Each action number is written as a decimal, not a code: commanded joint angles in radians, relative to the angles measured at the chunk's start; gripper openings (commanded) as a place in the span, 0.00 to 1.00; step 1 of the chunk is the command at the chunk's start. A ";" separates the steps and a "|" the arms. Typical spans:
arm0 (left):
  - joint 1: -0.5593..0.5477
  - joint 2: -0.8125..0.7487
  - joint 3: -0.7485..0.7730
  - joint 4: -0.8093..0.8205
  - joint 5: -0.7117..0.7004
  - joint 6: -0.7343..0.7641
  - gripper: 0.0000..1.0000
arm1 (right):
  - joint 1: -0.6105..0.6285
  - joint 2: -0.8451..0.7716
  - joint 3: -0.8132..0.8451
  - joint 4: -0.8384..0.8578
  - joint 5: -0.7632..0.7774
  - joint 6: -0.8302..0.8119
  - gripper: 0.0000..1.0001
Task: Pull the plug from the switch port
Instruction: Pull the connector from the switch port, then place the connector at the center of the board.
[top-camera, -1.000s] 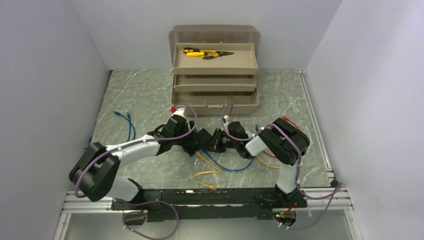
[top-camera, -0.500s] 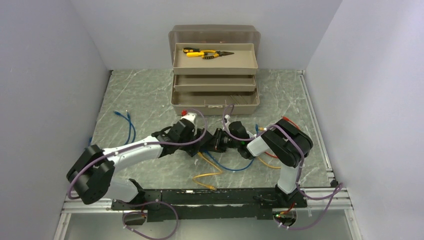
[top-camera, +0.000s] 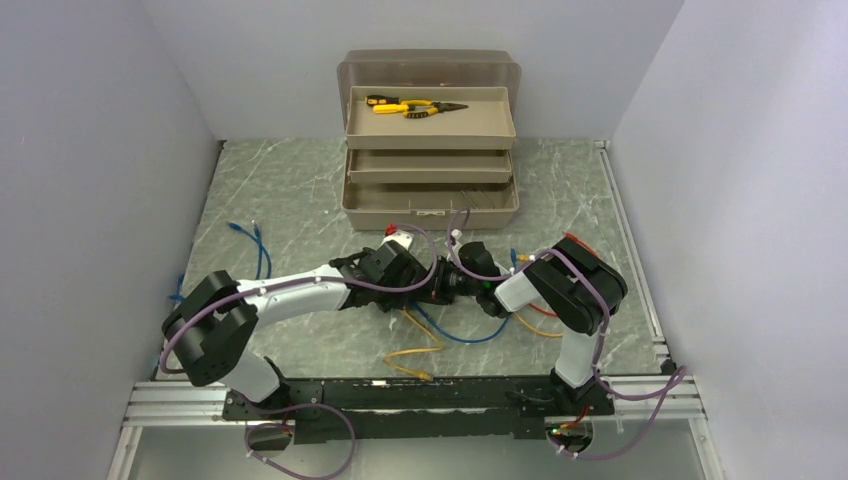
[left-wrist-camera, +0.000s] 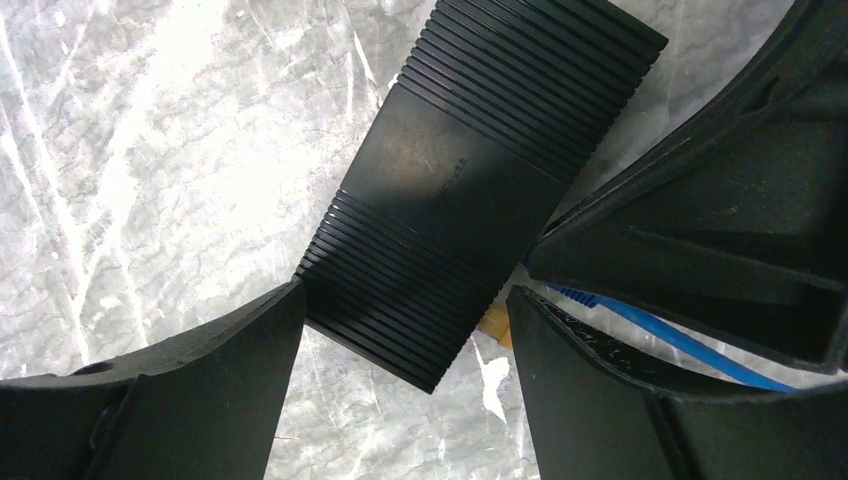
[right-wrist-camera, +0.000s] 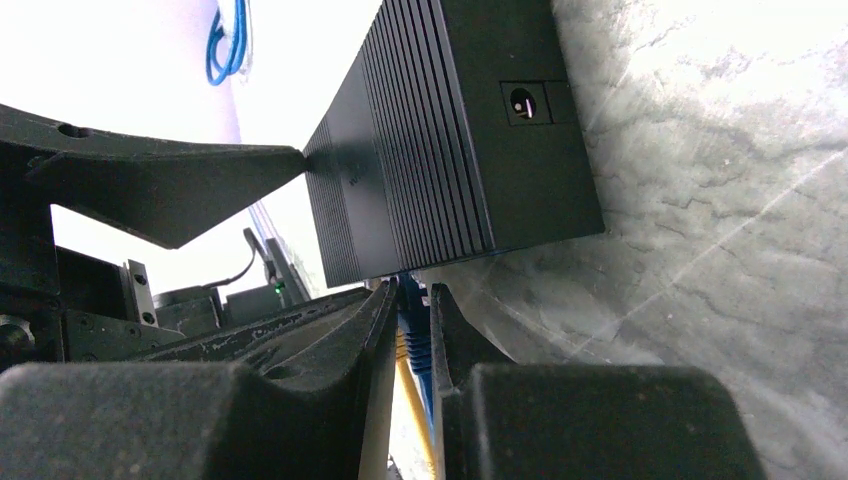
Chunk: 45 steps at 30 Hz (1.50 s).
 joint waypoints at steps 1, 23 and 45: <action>-0.006 0.047 0.025 -0.013 -0.041 -0.001 0.81 | 0.001 -0.036 0.006 0.010 -0.026 0.002 0.00; -0.009 0.147 0.045 -0.044 -0.204 -0.114 0.80 | 0.002 -0.123 -0.044 -0.035 -0.054 -0.001 0.00; -0.010 -0.389 -0.027 0.079 -0.153 -0.258 0.99 | -0.024 -0.599 0.174 -0.644 0.329 -0.361 0.00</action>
